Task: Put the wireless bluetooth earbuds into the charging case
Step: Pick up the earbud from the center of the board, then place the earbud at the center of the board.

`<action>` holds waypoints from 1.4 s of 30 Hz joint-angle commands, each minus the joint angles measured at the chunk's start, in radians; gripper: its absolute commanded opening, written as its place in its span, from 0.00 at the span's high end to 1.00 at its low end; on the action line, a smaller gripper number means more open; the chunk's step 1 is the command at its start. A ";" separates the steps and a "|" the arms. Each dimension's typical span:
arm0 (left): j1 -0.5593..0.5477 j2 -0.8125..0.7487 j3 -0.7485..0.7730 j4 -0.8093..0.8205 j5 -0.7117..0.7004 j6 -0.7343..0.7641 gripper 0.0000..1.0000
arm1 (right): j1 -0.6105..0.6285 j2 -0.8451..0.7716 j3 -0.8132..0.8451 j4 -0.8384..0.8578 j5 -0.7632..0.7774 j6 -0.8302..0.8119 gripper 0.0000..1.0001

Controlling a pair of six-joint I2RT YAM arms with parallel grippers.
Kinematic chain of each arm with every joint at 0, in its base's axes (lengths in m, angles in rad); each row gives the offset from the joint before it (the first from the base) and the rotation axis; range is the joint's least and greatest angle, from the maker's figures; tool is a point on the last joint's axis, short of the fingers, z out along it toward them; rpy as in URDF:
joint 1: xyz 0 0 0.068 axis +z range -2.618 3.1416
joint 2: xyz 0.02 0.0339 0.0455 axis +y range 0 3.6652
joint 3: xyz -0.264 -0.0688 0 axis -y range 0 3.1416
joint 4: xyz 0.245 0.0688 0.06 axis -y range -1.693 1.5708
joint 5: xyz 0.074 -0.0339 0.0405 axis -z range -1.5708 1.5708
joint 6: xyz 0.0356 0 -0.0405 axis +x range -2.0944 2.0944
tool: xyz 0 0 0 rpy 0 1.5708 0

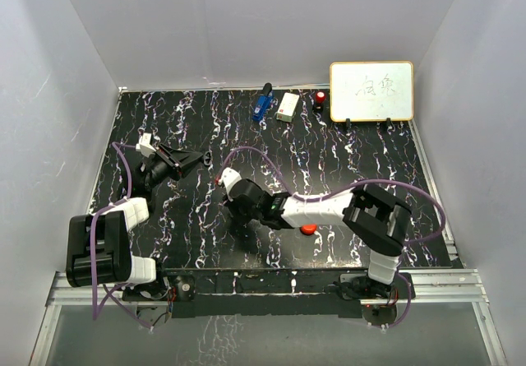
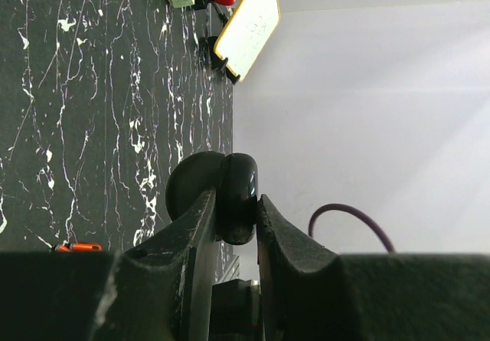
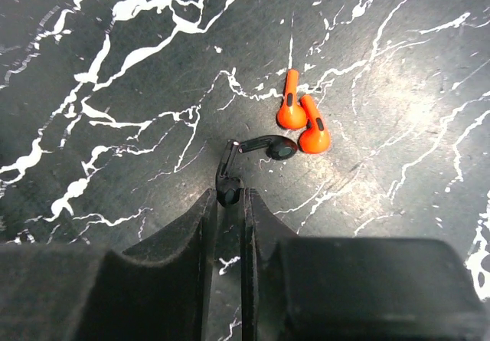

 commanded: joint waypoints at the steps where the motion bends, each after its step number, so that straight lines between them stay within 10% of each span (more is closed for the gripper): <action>1: 0.005 -0.025 0.013 0.005 0.044 0.033 1.00 | -0.014 -0.114 0.042 -0.002 0.020 0.015 0.86; 27: -0.170 0.029 0.110 -0.039 0.032 0.224 1.00 | -0.477 -0.207 0.308 -0.394 -0.555 0.220 0.87; 42: -0.260 0.134 0.142 0.062 0.018 0.230 1.00 | -0.528 -0.145 0.394 -0.477 -0.553 0.245 0.88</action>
